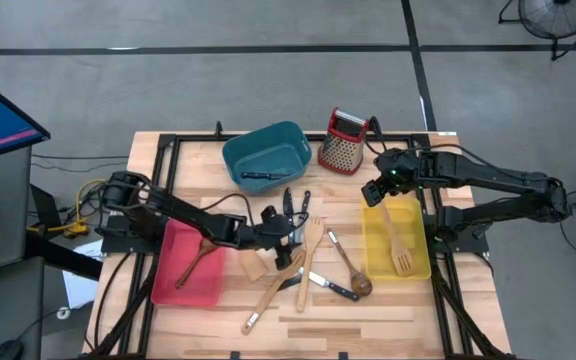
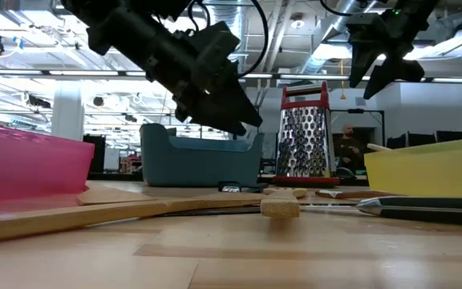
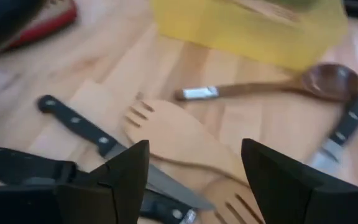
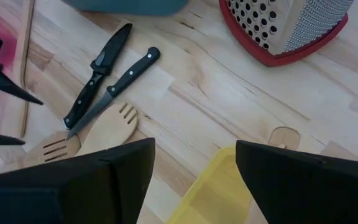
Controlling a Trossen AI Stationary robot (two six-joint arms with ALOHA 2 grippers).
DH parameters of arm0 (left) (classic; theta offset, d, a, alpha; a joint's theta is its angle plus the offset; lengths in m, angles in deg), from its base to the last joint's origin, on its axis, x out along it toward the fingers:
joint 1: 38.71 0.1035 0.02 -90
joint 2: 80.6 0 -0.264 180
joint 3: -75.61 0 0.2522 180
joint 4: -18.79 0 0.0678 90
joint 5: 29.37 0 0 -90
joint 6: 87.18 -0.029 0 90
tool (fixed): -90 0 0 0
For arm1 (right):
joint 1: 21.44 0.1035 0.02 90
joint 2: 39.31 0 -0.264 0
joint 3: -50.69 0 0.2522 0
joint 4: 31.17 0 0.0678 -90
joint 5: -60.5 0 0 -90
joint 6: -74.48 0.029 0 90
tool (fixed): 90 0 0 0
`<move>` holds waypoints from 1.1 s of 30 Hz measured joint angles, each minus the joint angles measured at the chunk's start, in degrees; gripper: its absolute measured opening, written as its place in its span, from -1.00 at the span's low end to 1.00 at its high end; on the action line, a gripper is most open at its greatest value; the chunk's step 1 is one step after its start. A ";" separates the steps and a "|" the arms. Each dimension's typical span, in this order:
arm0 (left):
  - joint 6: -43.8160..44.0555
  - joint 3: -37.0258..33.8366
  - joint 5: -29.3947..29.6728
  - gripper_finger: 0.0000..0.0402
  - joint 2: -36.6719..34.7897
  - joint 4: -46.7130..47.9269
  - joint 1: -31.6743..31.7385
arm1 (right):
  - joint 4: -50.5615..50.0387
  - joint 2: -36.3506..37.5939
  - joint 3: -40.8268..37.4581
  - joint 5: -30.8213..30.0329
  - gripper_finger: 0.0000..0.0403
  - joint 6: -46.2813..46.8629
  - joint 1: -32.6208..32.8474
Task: Pick & Place Kitchen Items
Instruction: Put the black table knife into the blue bin
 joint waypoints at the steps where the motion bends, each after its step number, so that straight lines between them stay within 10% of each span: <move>1: 0.23 0.00 1.34 0.18 0.17 -0.38 0.00 | 0.08 0.01 0.00 -0.01 0.17 0.00 0.00; 10: 7.39 0.00 17.73 0.18 0.37 1.65 3.29 | 1.01 -0.01 -0.01 -0.15 0.17 0.00 0.00; 24: 13.09 -0.02 6.39 0.07 2.51 1.84 4.79 | 1.68 -0.01 -0.02 -0.14 0.17 -1.69 0.00; 33: 7.55 -0.04 -17.95 0.04 -8.47 1.56 4.21 | 13.64 -6.09 -0.04 2.30 0.17 -7.82 6.98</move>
